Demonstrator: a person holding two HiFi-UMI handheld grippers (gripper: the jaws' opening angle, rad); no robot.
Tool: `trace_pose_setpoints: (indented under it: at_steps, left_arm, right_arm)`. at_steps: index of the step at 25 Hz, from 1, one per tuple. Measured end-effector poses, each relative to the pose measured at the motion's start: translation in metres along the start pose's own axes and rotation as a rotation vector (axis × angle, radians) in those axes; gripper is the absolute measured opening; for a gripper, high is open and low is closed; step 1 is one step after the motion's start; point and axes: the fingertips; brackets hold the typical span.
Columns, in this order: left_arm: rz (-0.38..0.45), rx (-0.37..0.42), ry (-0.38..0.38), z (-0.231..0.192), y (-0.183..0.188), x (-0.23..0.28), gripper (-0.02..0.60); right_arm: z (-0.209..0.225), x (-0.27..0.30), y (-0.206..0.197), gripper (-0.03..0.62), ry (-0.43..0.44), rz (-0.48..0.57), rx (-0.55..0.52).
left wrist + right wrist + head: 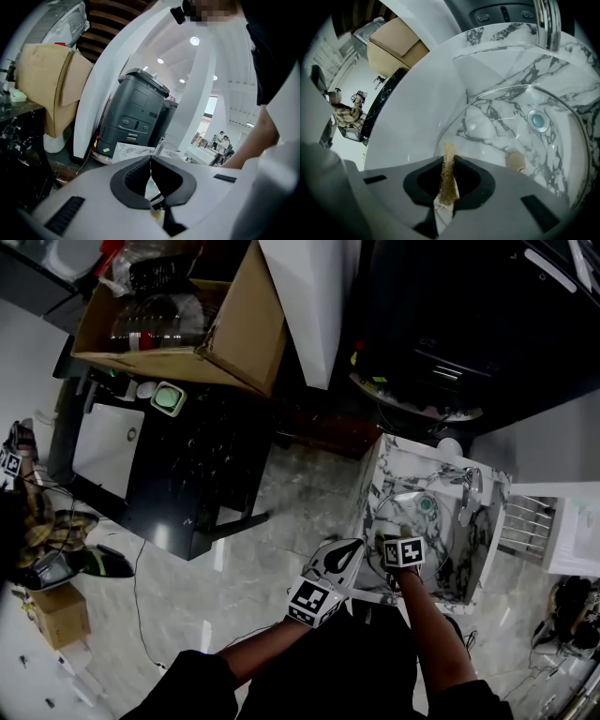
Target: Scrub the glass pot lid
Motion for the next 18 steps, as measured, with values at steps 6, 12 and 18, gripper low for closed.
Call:
trace_pose_setpoints:
  at_steps: [6,12,18]
  left_arm:
    - [-0.005,-0.005,-0.003,-0.003,0.001,0.000,0.017]
    - [-0.007,-0.021,-0.005,0.002,-0.004,0.003,0.016]
    - [-0.019,-0.011,-0.019,0.003,-0.007,0.003,0.016]
  right_arm:
    - [-0.001,0.004,0.013,0.057,0.014,0.025,0.010]
    - [0.007,-0.001,0.025,0.057,-0.023,0.086,-0.002]
    - [0.010,0.003,0.038,0.057,-0.012,0.154,-0.008]
Point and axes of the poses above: the fingertips, and each gripper's own axes: x forward along the fingers, z to its right, y out of its top, and after that the axes turned 15 degrees about -y, right-handed
